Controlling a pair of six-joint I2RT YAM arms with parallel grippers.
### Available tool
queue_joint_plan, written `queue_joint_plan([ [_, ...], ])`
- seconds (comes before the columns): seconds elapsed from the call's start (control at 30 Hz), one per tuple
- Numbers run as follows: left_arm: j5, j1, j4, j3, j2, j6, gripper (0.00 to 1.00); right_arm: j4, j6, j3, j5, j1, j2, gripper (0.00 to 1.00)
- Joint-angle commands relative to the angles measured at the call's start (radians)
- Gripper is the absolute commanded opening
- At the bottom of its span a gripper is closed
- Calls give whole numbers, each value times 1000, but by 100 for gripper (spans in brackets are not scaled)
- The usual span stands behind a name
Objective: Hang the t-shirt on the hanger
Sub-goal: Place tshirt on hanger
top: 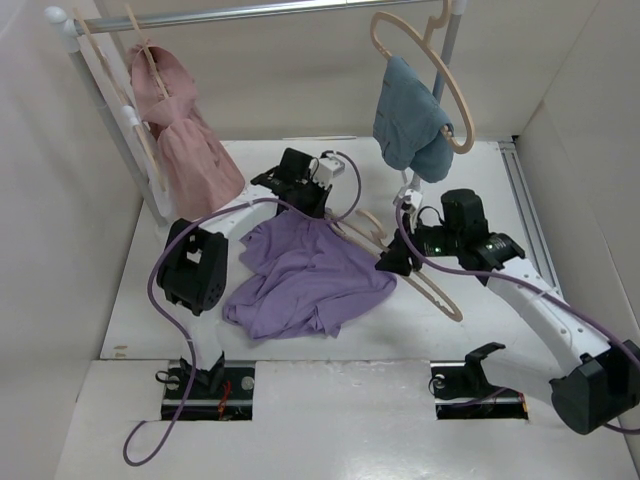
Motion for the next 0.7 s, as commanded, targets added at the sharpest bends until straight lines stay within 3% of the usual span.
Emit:
queue_joint_plan([
  [0.0, 36, -16, -24, -51, -88, 49, 0, 54, 15, 33, 109, 6, -42, 0],
  [0.23, 16, -16, -33, -84, -121, 72, 0, 68, 15, 44, 101, 24, -21, 0],
  [0.4, 16, -16, -24, 10, -84, 53, 0, 80, 15, 23, 101, 67, -10, 0],
  [0.67, 39, -16, -53, 9, -94, 64, 0, 129, 36, -28, 112, 99, -19, 0],
])
